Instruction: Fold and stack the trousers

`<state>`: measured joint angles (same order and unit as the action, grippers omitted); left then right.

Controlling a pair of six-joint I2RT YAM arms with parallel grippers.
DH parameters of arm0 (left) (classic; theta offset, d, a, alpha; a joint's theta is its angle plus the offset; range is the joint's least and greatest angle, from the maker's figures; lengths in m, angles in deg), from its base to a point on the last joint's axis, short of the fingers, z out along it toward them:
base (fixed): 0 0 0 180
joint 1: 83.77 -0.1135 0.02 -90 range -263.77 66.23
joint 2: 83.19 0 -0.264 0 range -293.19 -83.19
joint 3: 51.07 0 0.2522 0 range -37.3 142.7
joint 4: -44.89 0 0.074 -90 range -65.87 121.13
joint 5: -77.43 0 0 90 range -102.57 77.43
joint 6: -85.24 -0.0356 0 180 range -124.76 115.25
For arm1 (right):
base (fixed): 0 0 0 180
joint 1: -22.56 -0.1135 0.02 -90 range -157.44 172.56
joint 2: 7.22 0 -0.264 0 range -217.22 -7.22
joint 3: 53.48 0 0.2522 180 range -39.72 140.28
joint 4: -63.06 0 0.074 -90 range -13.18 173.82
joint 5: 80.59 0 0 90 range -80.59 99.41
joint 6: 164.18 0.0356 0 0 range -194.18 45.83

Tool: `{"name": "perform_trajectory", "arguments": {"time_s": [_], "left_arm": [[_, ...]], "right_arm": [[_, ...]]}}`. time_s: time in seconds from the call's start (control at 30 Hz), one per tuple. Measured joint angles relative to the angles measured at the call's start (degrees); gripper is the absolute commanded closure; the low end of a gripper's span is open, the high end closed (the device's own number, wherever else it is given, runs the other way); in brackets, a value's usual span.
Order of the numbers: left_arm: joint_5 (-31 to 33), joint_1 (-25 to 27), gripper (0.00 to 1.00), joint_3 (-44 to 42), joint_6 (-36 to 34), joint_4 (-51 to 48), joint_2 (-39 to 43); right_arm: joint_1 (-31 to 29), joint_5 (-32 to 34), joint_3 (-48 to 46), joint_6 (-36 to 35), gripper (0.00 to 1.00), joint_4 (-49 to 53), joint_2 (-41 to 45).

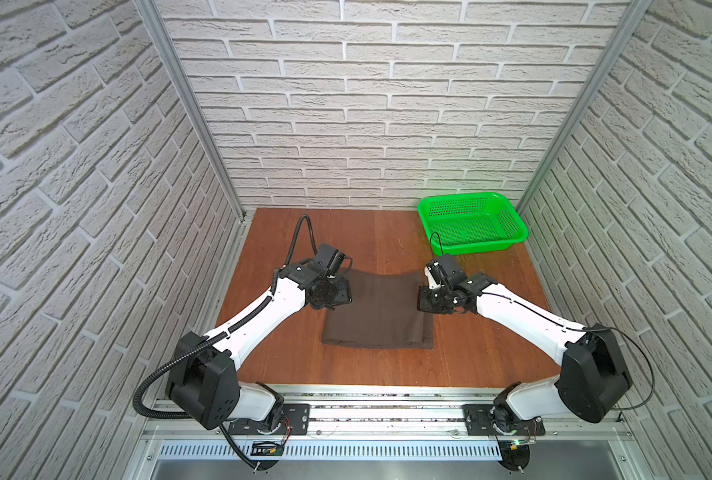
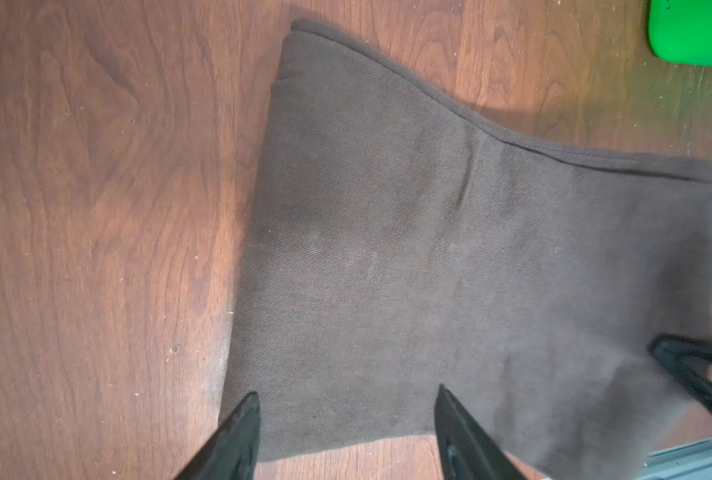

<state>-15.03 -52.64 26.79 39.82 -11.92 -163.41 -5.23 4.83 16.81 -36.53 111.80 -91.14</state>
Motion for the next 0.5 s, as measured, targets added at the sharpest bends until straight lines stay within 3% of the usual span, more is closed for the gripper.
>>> {"name": "perform_trajectory", "arguments": {"time_s": [0.07, 0.27, 0.37, 0.5], "left_arm": [[-0.3, 0.0, 0.35, 0.0, 0.0, 0.3, -0.1], [-0.4, 0.0, 0.33, -0.1, 0.0, 0.4, -0.1], [-0.7, 0.0, 0.30, -0.1, 0.0, 0.9, -0.4], [-1.5, 0.0, 0.30, -0.5, 0.0, 2.2, -2.1]], "right_arm": [[0.1, 1.3, -1.1, -0.2, 0.70, 0.6, -1.1], [0.0, 6.6, -0.1, -2.1, 0.44, 4.7, -0.1], [0.0, 7.6, 1.6, -2.6, 0.36, 5.8, 0.6], [0.0, 6.8, 1.5, -2.5, 0.33, 5.4, 0.4]]}}
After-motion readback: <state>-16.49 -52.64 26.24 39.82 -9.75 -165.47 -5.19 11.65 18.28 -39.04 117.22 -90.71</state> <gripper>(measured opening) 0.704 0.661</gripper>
